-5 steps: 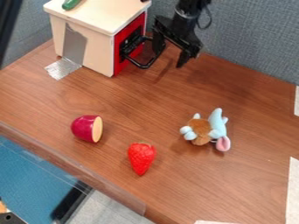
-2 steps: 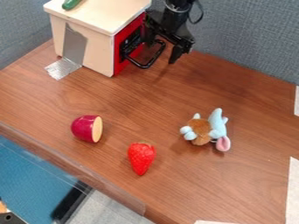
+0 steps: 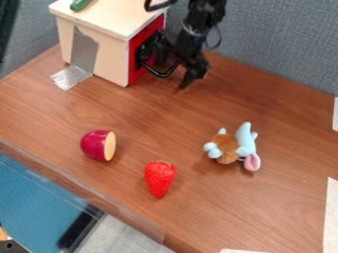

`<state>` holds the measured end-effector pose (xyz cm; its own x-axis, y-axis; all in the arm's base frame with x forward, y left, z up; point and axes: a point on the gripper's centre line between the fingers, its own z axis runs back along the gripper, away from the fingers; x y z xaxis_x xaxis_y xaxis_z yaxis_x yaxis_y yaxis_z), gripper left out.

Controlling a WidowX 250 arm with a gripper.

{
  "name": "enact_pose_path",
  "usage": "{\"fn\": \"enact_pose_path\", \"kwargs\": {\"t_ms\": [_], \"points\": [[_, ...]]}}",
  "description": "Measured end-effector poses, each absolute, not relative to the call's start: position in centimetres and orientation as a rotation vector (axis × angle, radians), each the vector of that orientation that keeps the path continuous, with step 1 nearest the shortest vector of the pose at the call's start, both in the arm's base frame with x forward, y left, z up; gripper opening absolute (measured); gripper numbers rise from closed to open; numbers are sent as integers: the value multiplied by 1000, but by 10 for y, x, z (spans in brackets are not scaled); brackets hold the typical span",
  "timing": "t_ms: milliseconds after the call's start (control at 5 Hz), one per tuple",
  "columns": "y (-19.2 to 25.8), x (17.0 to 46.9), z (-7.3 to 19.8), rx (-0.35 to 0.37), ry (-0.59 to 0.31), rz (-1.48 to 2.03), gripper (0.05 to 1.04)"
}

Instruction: Open the drawer

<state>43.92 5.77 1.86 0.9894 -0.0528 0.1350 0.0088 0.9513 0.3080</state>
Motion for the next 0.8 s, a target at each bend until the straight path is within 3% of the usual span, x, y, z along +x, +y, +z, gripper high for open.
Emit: {"fn": "enact_pose_path", "kwargs": {"t_ms": [400,600,800], "points": [[56,439,14,307,-142,-14,363],[45,439,15,263,-149,-5,175],[32,436,20,231,-157,-8,137]]}}
